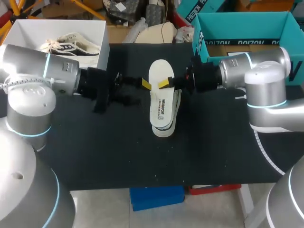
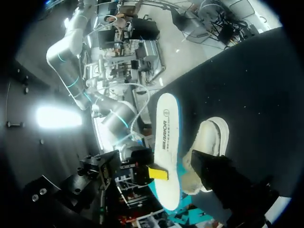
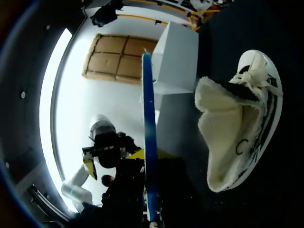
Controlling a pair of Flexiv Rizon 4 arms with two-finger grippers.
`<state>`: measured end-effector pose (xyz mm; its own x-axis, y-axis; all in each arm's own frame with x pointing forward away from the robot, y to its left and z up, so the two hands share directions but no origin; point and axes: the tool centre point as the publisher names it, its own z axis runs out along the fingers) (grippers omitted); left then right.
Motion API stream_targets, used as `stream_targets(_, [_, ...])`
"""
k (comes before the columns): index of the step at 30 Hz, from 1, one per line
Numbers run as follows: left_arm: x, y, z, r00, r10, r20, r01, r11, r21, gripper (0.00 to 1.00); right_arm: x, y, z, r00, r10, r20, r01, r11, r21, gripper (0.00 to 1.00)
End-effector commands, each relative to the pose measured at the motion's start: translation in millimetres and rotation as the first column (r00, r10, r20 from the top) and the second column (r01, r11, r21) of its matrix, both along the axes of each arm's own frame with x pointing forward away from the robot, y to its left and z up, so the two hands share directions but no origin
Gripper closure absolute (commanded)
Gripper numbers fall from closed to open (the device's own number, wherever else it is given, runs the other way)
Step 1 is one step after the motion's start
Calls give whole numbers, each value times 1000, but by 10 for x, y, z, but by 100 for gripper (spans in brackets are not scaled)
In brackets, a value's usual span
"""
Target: Take the shoe out of the shoebox, open the shoe tongue, remove and reinsert the insole, then place the shoe into the shoebox
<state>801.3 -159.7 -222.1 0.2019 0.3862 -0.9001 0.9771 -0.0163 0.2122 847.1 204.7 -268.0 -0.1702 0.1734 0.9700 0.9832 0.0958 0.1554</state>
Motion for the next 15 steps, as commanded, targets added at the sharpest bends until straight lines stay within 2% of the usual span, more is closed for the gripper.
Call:
stream_targets(1, [-32, -127, 284, 988, 137, 72, -154, 882, 444, 0, 6, 5, -3, 1000, 1, -1, -1, 1000, -1, 100])
stream_targets(3, [-48, -182, 364, 991, 116, 67, -134, 863, 487, 0, 6, 5, -3, 1000, 1, -1, -1, 1000, -1, 100])
stream_targets(7, [-84, -261, 492, 982, 152, 115, -190, 778, 599, 0, 6, 5, -3, 1000, 1, -1, -1, 1000, -1, 100])
stream_targets(15, [-84, -261, 492, 982, 152, 115, -190, 778, 599, 0, 6, 5, -3, 1000, 1, -1, -1, 1000, -1, 100])
